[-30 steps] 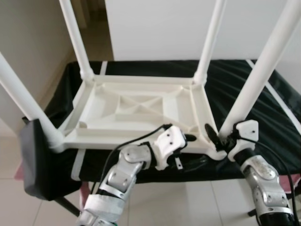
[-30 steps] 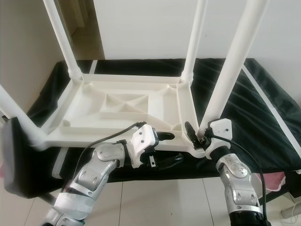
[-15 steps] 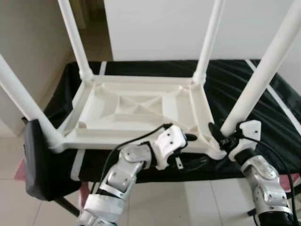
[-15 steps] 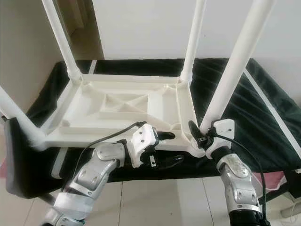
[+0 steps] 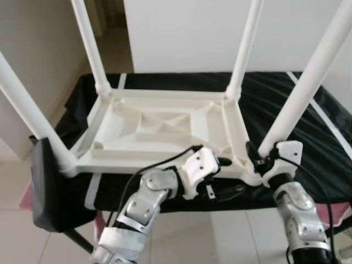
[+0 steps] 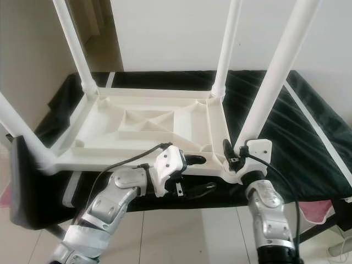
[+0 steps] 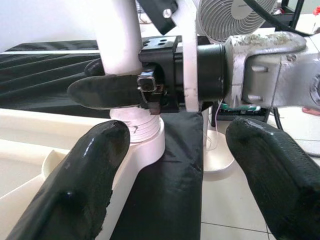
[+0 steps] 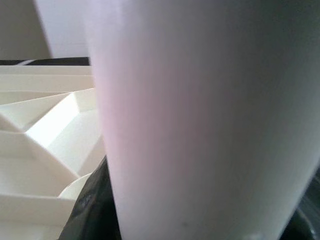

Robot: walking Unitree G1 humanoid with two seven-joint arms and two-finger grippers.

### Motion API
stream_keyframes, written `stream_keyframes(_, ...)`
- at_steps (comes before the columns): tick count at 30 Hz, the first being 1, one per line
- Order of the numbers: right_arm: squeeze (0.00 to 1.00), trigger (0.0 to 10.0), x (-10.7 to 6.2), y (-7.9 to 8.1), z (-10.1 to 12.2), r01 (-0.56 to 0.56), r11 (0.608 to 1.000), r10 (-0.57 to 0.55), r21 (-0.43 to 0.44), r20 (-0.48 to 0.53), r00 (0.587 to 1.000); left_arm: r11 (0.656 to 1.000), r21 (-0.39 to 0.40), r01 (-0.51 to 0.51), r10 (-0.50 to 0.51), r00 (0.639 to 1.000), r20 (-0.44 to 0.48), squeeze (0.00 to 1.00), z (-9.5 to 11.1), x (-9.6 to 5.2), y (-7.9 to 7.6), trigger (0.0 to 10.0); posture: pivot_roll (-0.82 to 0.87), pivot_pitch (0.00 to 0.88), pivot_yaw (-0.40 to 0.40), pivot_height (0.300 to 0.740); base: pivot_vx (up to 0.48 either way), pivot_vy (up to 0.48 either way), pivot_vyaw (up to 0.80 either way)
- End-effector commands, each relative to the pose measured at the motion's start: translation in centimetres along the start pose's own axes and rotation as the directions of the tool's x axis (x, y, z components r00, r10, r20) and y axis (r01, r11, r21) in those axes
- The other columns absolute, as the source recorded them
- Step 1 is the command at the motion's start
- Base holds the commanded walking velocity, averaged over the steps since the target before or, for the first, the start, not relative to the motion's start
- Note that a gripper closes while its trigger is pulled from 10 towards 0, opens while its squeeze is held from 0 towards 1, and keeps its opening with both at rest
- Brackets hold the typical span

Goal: Building children table

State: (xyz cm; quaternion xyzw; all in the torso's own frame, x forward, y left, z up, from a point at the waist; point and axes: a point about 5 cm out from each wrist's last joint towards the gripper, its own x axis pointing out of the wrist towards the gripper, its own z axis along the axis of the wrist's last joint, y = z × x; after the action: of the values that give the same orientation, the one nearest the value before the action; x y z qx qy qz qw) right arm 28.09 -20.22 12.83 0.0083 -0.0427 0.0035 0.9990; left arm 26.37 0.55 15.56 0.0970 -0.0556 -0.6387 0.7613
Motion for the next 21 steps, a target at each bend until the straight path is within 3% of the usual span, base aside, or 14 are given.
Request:
stream_keyframes(1, 0.0, 10.0, -0.5, -0.2, -1.5, 0.092, 0.995, -0.089, 0.029, -0.086, 0.992, 0.999, -0.005, -0.033, 0.033, 0.999, -0.003, 0.0, -0.1, 0.1, 0.0, 10.0, -0.08, 0.0, -0.002, 0.74, 0.0, 0.0, 0.0)
stream_keyframes(7, 0.0, 10.0, -0.7, 0.9, -1.7, 0.201, 0.978, -0.194, 0.051, -0.105, 0.975, 0.999, -0.001, -0.034, 0.034, 0.999, -0.004, 0.0, -0.1, 0.1, 0.0, 10.0, -0.07, 0.0, -0.005, 0.74, 0.0, 0.0, 0.0)
stream_keyframes(12, 0.0, 10.0, -0.9, 1.8, -1.8, 0.326, 0.944, -0.317, 0.061, -0.117, 0.941, 0.999, -0.001, -0.037, 0.037, 0.999, -0.003, 0.0, -0.1, 0.1, 0.0, 10.0, -0.07, 0.0, -0.012, 0.74, 0.0, 0.0, 0.0)
stream_keyframes(15, 0.0, 10.0, -1.0, 2.0, -2.1, 0.422, 0.905, -0.412, 0.053, -0.137, 0.901, 0.999, 0.0, -0.038, 0.038, 0.999, -0.002, 0.0, 0.0, 0.2, 0.1, 10.0, -0.06, 0.0, -0.01, 0.74, 0.0, 0.0, 0.0)
stream_keyframes(21, 0.0, 10.0, -0.9, 3.0, -2.2, 0.433, 0.899, -0.419, 0.068, -0.154, 0.895, 0.999, 0.001, -0.034, 0.034, 0.999, 0.001, 0.0, 0.0, 0.3, 0.0, 10.0, -0.06, 0.0, -0.005, 0.74, 0.0, 0.0, 0.0)
